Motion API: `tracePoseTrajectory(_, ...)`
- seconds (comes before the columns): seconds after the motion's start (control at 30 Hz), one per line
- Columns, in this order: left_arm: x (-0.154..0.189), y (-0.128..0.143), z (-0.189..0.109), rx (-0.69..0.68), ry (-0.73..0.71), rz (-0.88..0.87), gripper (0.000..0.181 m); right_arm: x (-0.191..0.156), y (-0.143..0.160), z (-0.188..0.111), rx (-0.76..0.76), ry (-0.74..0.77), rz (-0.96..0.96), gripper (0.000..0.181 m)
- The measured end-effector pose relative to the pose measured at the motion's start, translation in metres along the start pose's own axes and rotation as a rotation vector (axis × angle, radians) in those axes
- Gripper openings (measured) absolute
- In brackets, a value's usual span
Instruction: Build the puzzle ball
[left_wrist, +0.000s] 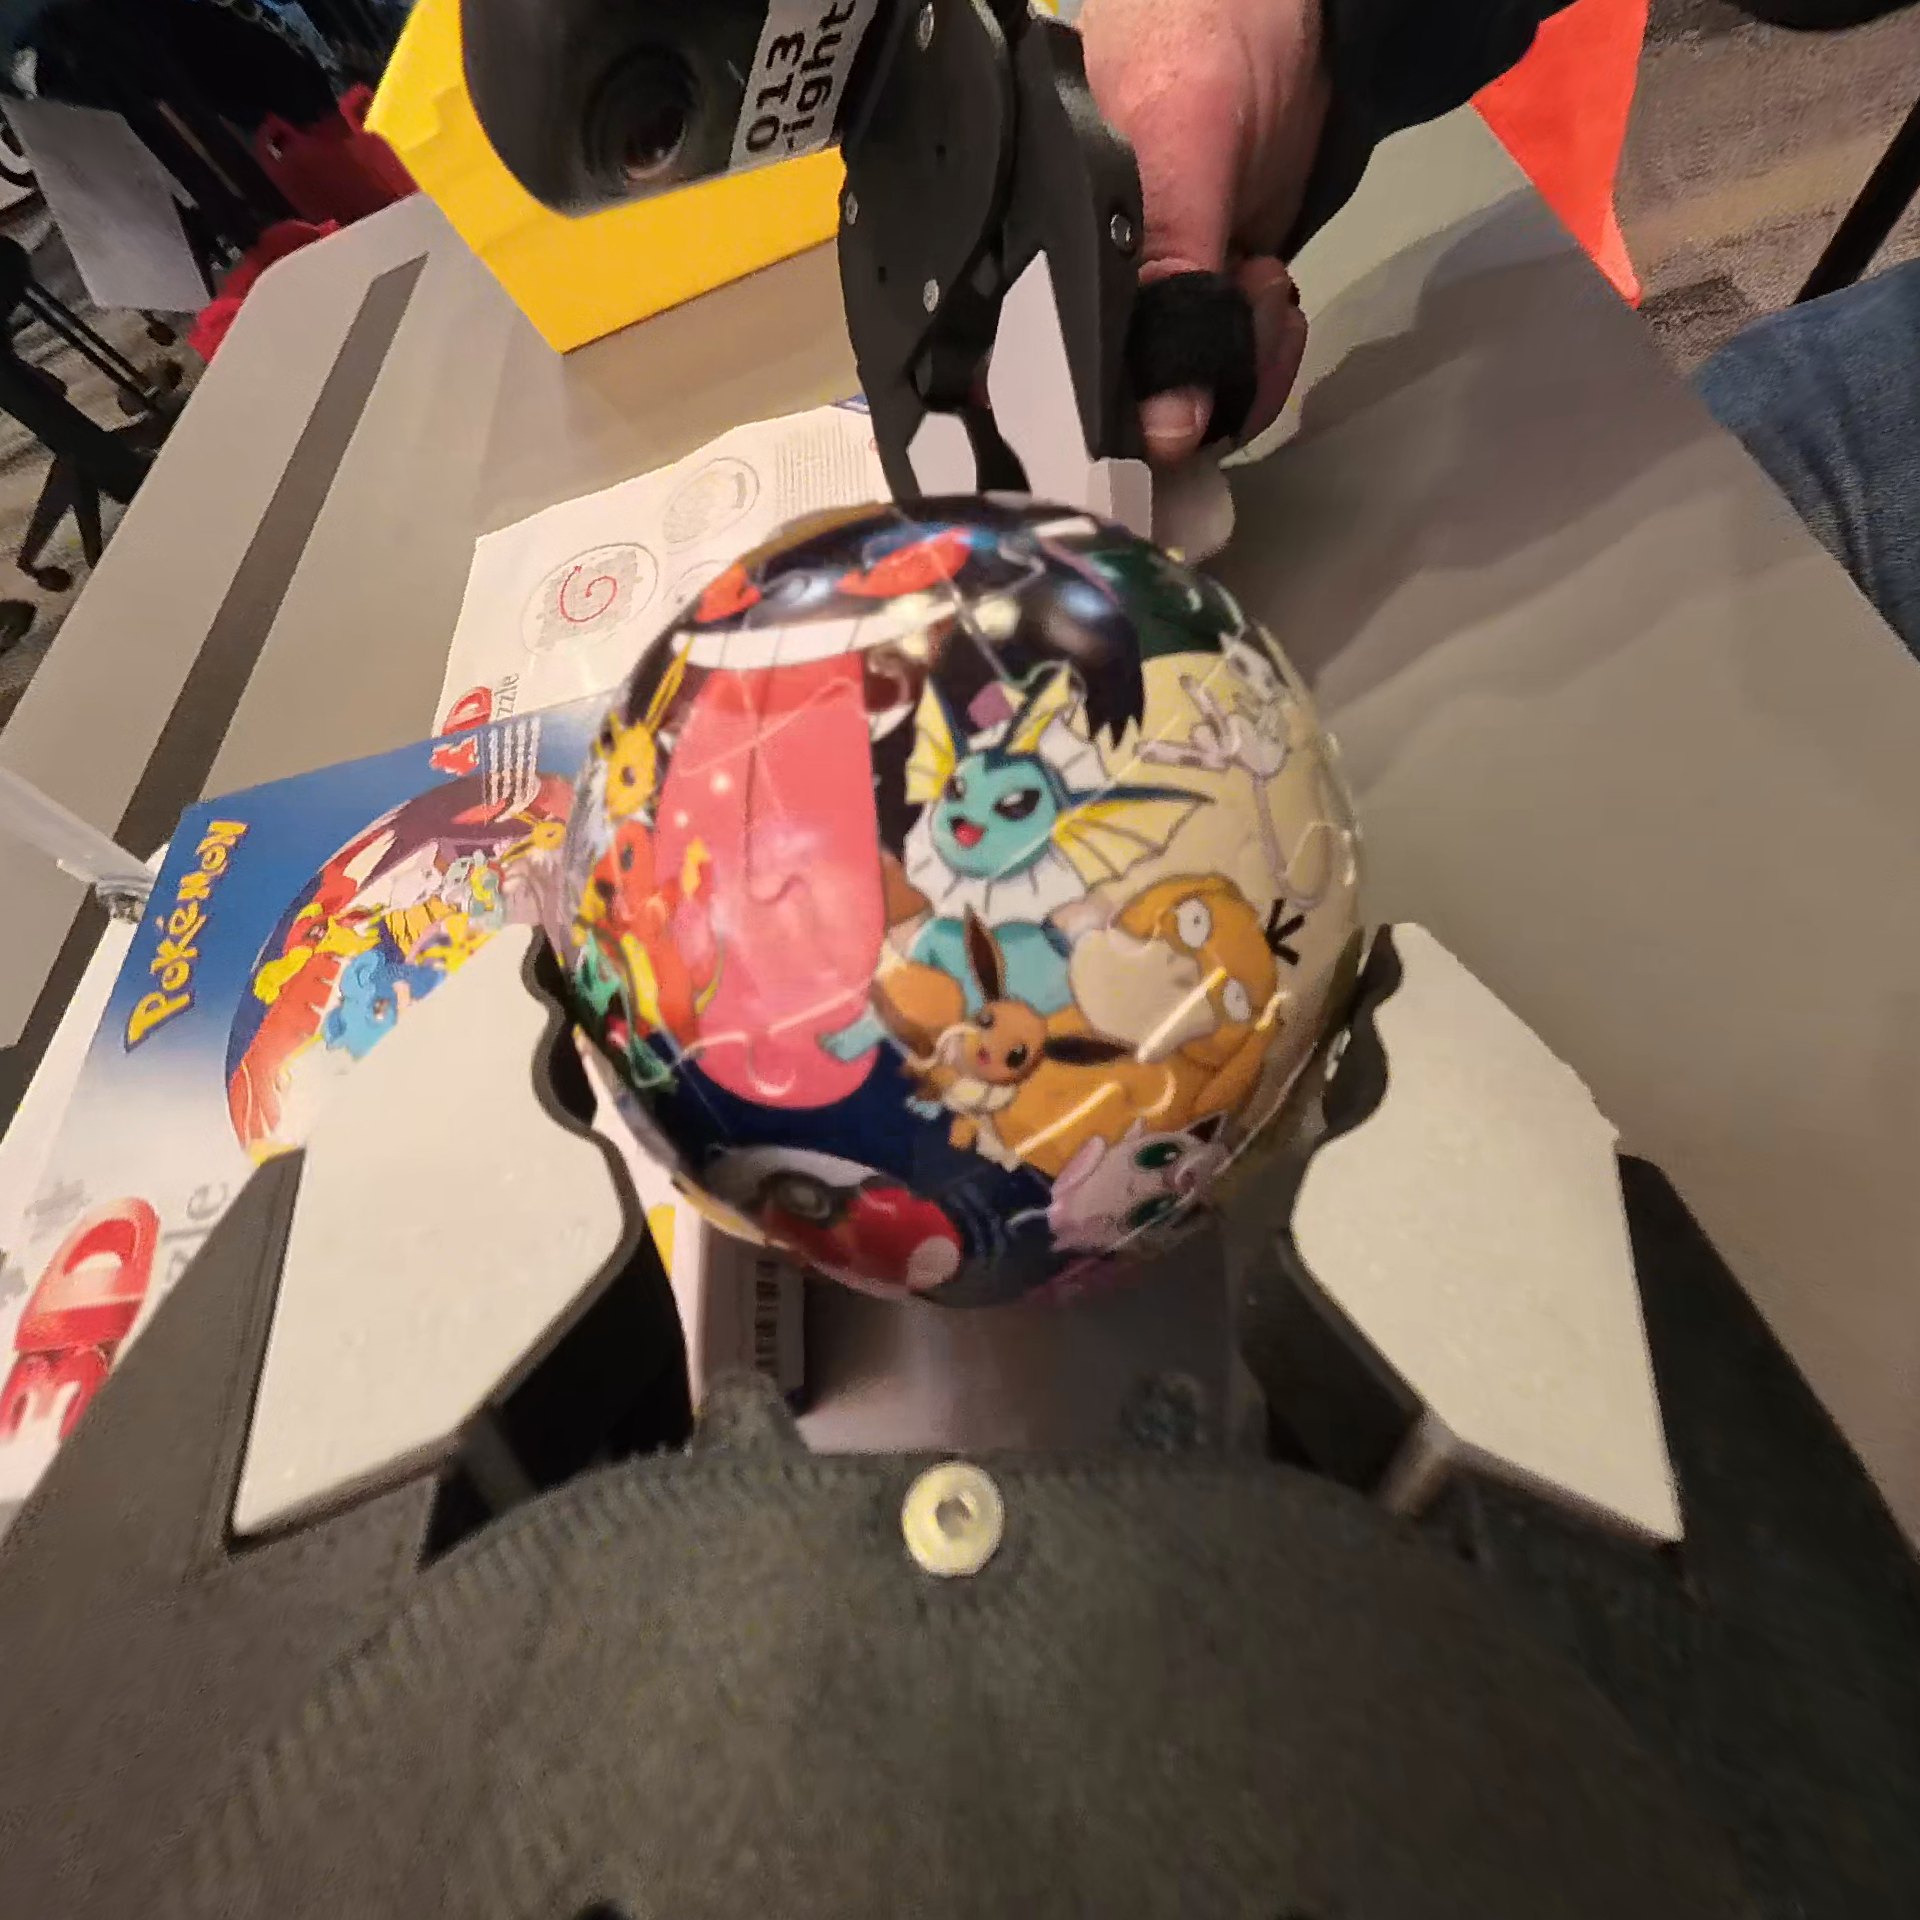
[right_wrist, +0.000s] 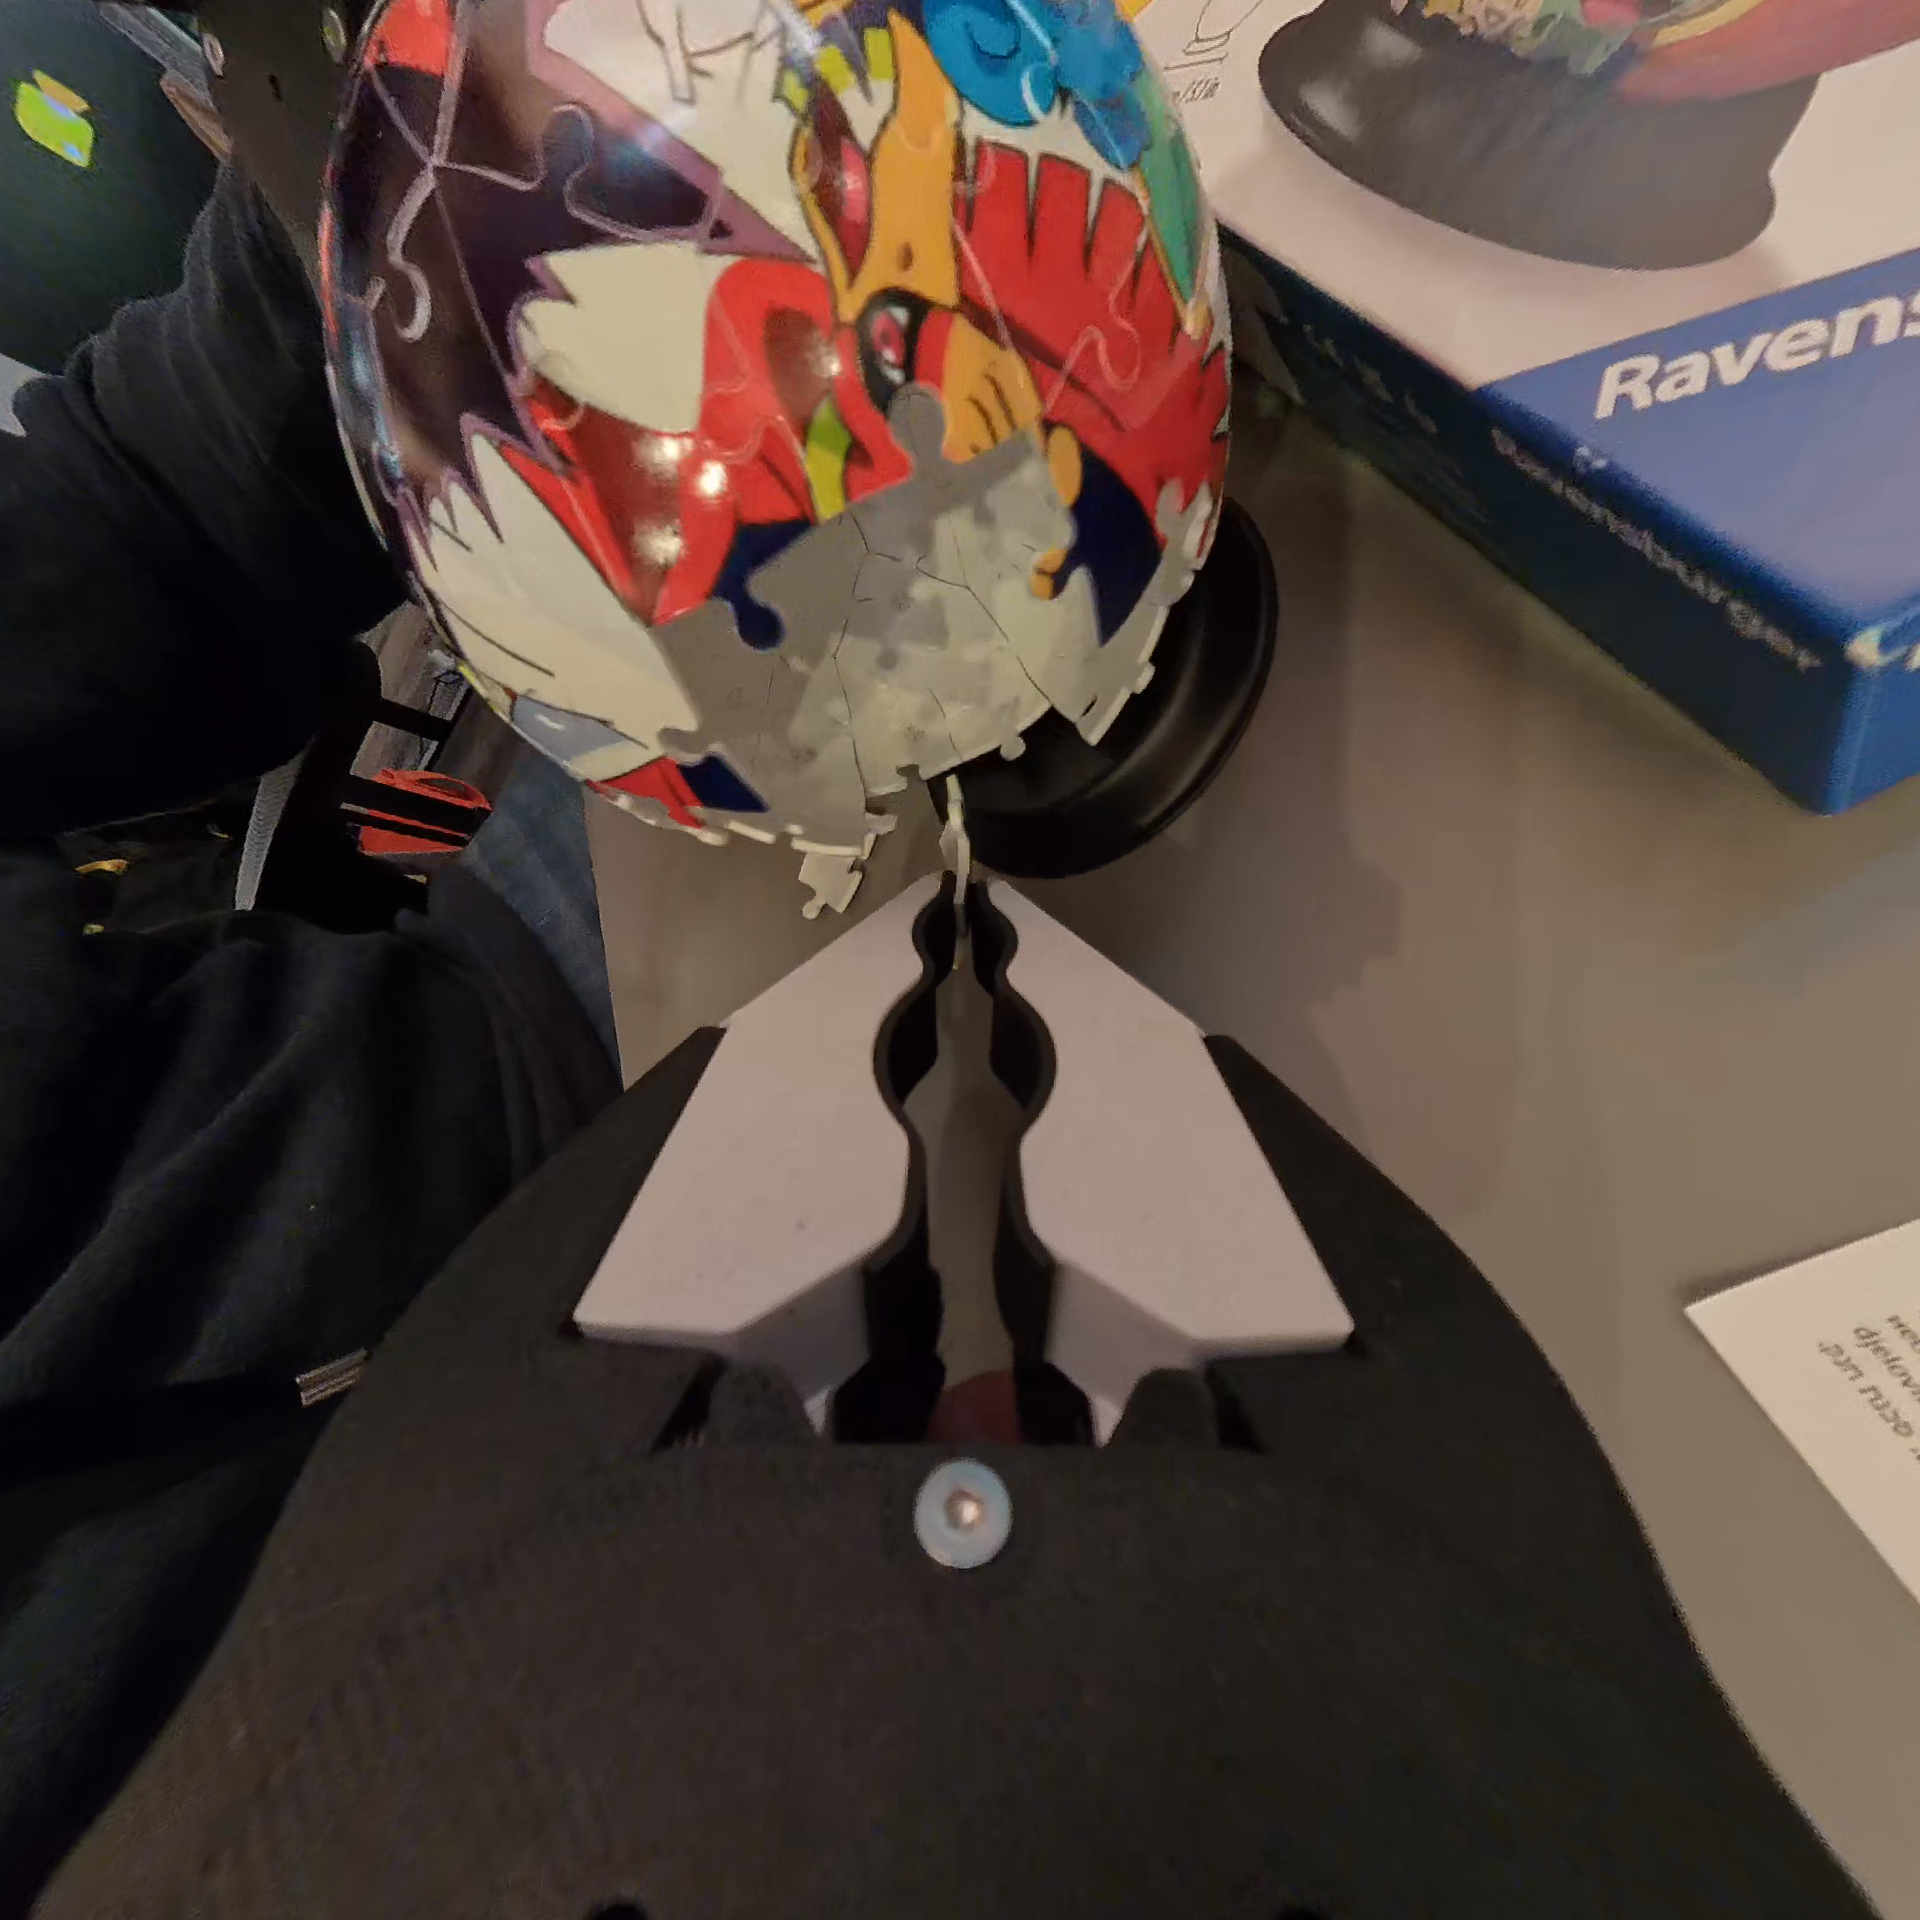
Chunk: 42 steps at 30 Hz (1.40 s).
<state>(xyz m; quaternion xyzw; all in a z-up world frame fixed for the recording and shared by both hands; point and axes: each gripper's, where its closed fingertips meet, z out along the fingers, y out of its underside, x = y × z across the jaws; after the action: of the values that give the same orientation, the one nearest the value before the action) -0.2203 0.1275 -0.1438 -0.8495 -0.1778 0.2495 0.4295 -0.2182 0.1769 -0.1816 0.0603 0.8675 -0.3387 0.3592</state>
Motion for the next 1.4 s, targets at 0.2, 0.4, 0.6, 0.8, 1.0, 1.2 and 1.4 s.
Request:
tracePoseTrajectory(0.2, 0.000, 0.002, -0.003, -0.003, -0.024, 0.019, 0.137, -0.001, -0.008, 0.004, -0.015, -0.002, 0.010, 0.000)
tracePoseTrajectory(0.4, -0.001, 0.003, -0.003, -0.054, -0.052, 0.087, 0.137, 0.002, -0.012, 0.014, -0.056, 0.027, 0.018, 0.000)
tracePoseTrajectory(0.6, -0.001, 0.005, -0.004, -0.068, -0.053, 0.108, 0.137, 0.010, -0.016, 0.024, -0.052, 0.045, 0.051, 0.001)
tracePoseTrajectory(0.8, -0.001, 0.006, -0.004, -0.082, -0.056, 0.124, 0.137, 0.009, -0.018, 0.027, -0.045, 0.030, 0.057, 0.007)
tracePoseTrajectory(1.0, -0.001, 0.007, -0.003, -0.090, -0.058, 0.126, 0.136, 0.010, -0.018, 0.022, -0.028, 0.030, 0.049, 0.017)
tracePoseTrajectory(1.2, -0.002, 0.007, -0.003, -0.092, -0.058, 0.128, 0.136, 0.006, -0.008, 0.010, -0.036, 0.011, -0.048, 0.028)
tracePoseTrajectory(1.4, -0.002, 0.007, -0.003, -0.091, -0.056, 0.119, 0.136, -0.025, 0.002, -0.013, 0.031, -0.103, -0.444, 0.065)
